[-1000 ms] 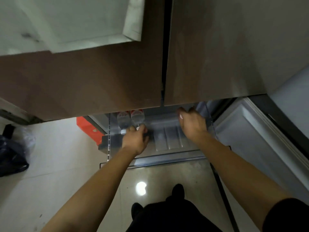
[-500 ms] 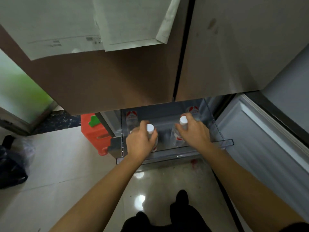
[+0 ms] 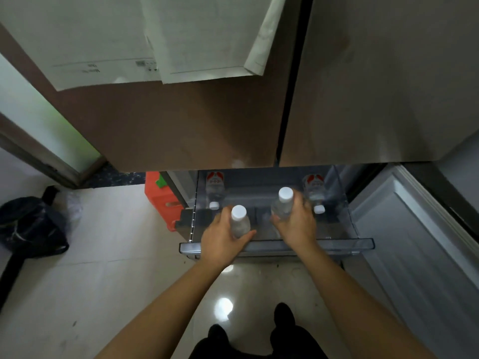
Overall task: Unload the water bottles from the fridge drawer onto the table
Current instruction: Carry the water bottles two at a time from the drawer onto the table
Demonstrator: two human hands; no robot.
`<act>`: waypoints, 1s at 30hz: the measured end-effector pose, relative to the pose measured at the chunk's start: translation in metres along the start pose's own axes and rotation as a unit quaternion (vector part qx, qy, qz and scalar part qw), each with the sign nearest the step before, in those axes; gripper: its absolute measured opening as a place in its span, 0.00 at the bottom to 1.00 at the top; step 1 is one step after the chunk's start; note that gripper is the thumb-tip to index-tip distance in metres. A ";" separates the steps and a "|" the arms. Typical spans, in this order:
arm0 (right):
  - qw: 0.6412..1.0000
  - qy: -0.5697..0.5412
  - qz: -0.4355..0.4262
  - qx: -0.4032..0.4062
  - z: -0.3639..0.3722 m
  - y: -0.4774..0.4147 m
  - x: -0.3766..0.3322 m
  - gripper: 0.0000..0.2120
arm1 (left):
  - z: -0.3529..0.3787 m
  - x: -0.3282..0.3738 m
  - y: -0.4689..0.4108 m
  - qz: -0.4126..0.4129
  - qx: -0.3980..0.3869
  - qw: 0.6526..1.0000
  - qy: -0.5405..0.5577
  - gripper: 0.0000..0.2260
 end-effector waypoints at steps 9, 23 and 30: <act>0.983 -0.064 -0.171 -0.029 0.005 0.007 -0.066 0.34 | -0.073 -0.001 0.027 -0.087 0.216 0.961 0.147 0.29; 0.812 -0.229 -0.503 -0.190 0.082 0.247 -0.312 0.31 | -0.303 -0.118 0.302 -0.221 0.537 0.813 0.041 0.31; 0.731 -0.223 -0.558 -0.324 0.177 0.489 -0.373 0.34 | -0.365 -0.241 0.545 -0.341 0.599 0.723 0.032 0.34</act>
Point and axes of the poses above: each hand's wrist, its own y-axis away from the middle knuckle, its own z-axis out of the palm, x = y × z, the point moved 10 cm from there along -y, towards the middle knuckle, and after that the axes turned 2 degrees about x, right-handed, at the moved point
